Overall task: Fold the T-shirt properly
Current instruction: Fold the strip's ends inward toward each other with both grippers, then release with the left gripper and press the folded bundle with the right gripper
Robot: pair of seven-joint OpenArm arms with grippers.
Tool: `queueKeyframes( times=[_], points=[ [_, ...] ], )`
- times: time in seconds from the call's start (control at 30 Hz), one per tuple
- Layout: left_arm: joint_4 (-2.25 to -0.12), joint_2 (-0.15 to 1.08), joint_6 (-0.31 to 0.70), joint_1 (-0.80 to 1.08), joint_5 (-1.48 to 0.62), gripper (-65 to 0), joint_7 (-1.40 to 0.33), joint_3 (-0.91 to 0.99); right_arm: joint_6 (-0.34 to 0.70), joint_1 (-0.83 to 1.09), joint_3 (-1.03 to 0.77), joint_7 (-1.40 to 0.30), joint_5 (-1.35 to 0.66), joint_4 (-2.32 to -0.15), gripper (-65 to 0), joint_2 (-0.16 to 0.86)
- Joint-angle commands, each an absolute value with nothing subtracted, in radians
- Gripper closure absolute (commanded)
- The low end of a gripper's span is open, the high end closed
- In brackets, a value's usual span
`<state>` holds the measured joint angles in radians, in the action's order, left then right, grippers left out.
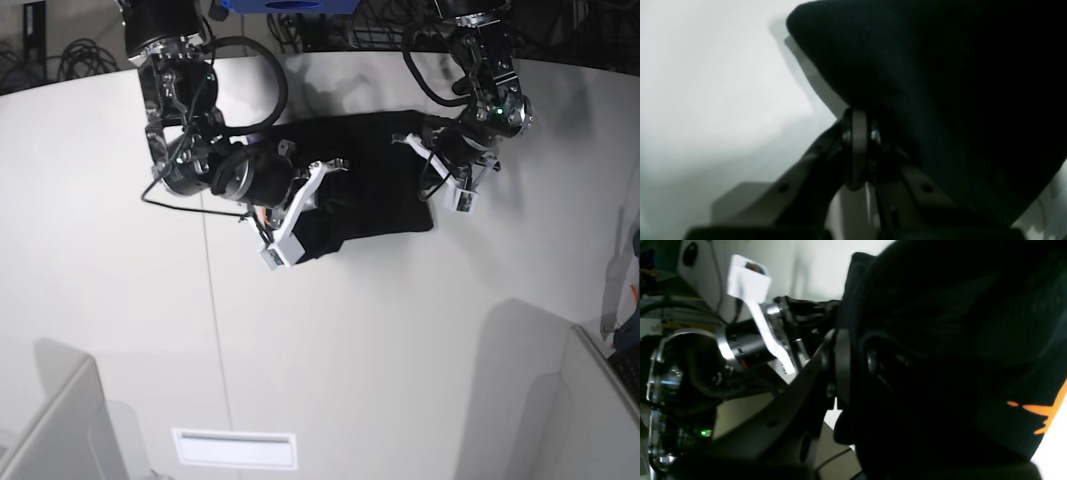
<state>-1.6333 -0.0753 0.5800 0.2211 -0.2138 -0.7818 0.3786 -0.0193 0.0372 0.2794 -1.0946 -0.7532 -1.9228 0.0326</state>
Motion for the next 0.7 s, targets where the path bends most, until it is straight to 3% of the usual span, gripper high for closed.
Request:
queueKeyframes(
  times=[0.0,0.67],
  points=[
    [-1.639,-0.071,0.582,0.229,-0.194,0.0,-0.817,0.378,-0.016,0.021,0.278,-1.072,-0.774,-1.946,0.0,0.016],
    [-1.698,-0.025,0.582,0.268,-0.206,0.0,-0.817,0.392,-0.019,0.005,0.389,-0.969,-0.773,-1.819,0.0,0.015]
  ],
)
